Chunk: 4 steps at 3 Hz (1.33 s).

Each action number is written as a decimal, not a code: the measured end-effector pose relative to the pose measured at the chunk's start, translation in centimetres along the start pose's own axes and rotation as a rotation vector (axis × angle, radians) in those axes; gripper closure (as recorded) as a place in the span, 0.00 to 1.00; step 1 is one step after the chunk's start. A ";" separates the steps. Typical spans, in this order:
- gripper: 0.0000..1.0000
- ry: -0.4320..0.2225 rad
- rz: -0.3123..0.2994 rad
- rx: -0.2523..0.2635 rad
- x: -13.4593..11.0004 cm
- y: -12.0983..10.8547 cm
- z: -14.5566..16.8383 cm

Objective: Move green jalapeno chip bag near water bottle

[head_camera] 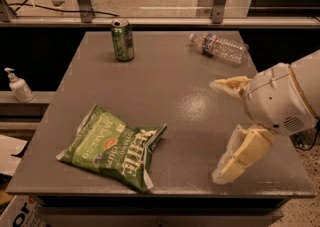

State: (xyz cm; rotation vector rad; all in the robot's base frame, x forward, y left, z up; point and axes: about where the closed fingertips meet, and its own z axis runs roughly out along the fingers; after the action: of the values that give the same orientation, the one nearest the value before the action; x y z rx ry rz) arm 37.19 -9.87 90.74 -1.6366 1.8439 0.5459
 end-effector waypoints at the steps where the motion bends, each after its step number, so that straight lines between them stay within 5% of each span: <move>1: 0.00 -0.049 0.022 0.007 0.0 0.2 0.4; 4: 0.00 -0.183 0.046 -0.008 -2.7 0.5 7.0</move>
Offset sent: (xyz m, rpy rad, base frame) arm 0.0189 0.0443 -0.0203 0.2220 -0.0100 -0.0660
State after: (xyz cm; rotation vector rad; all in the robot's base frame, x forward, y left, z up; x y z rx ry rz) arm 38.01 -3.15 87.40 -1.4998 1.7501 0.6991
